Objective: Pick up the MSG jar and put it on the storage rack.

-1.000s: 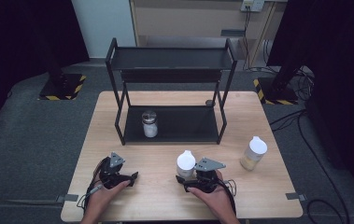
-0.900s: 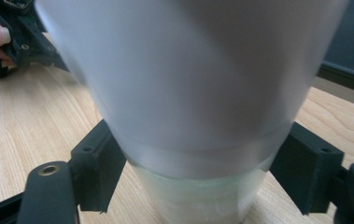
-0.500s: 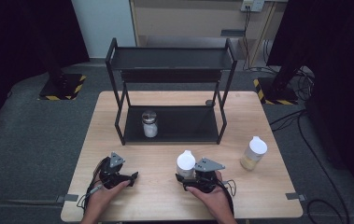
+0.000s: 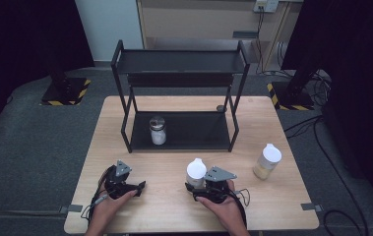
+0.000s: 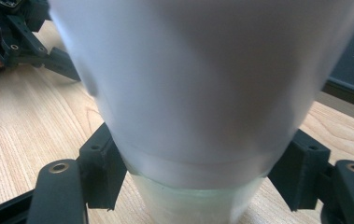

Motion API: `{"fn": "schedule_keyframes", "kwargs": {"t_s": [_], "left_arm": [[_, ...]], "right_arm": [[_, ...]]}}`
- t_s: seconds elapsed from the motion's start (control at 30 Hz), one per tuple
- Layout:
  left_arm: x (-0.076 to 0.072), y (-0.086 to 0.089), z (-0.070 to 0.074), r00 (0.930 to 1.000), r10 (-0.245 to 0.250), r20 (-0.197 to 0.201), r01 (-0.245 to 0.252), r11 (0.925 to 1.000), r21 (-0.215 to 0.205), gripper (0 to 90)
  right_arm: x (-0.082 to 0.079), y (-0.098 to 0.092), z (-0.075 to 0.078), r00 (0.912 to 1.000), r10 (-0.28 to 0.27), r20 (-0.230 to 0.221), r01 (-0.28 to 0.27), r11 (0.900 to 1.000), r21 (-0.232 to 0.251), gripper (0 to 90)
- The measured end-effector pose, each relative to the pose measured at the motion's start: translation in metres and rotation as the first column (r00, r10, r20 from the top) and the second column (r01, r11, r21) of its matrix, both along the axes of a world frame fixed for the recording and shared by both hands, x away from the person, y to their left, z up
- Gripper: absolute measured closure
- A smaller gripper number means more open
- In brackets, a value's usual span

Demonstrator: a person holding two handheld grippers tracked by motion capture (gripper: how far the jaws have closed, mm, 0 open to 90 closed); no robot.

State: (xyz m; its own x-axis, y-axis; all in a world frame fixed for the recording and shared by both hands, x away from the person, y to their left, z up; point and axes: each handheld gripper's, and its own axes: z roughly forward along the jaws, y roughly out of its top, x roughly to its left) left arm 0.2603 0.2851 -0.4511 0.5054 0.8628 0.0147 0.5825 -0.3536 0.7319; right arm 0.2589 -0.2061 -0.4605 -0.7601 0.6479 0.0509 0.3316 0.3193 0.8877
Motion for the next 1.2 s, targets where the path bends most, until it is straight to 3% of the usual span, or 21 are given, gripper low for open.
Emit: {"fn": "schedule_keyframes", "kwargs": {"t_s": [0.53, 1.2], "left_arm": [[0.0, 0.0, 0.0, 1.0, 0.0, 0.0, 0.0, 1.0, 0.0, 3.0], [0.0, 0.0, 0.0001, 1.0, 0.0, 0.0, 0.0, 1.0, 0.0, 3.0]], "right_arm": [[-0.0061, 0.0067, 0.0043, 0.9996, -0.01, 0.027, 0.011, 0.999, -0.04, 31.3], [-0.0087, 0.0054, 0.0076, 0.9998, -0.008, 0.019, 0.009, 0.999, -0.045, 31.5]]}}
